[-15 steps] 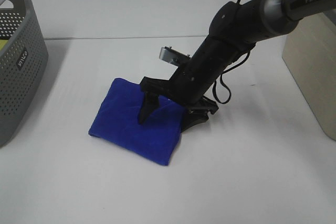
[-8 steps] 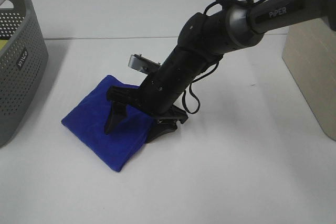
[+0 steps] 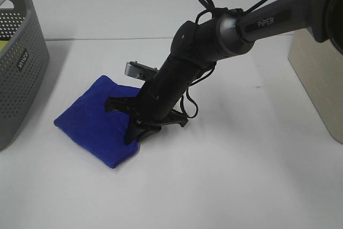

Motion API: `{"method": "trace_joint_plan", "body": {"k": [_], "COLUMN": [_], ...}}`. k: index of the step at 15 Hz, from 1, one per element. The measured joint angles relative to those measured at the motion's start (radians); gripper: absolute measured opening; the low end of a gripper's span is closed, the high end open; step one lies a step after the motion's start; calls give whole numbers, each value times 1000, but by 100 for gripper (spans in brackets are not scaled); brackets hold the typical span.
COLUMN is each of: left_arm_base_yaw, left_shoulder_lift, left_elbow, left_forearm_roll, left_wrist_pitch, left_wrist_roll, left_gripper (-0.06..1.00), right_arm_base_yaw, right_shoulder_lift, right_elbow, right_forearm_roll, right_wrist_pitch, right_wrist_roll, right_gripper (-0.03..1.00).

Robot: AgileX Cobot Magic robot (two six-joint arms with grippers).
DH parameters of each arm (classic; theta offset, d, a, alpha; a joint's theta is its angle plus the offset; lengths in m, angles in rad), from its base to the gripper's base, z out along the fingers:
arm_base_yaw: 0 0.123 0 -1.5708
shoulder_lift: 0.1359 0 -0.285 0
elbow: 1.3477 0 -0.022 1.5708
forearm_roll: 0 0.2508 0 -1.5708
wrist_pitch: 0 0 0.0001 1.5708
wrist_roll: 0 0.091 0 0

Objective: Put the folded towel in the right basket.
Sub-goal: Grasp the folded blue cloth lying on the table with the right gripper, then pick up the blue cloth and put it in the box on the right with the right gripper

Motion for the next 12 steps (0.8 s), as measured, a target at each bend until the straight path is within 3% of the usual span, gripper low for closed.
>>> {"method": "trace_joint_plan", "body": {"k": [6,9,12], "left_arm_base_yaw": [0,0,0], "left_shoulder_lift": [0,0,0], "left_elbow": [0,0,0], "left_forearm_roll": [0,0,0], "left_wrist_pitch": [0,0,0], "left_wrist_roll": [0,0,0], "left_gripper": [99,99,99], "right_arm_base_yaw": [0,-3,-51], "right_shoulder_lift": [-33,-128,-256], "right_elbow": [-6,-6,-6], "right_forearm_roll": [-74,-148,-157], "right_wrist_pitch": [-6,-6,-2], "right_wrist_roll": [-13,-34,-35], "right_gripper": [7,7,7]}}
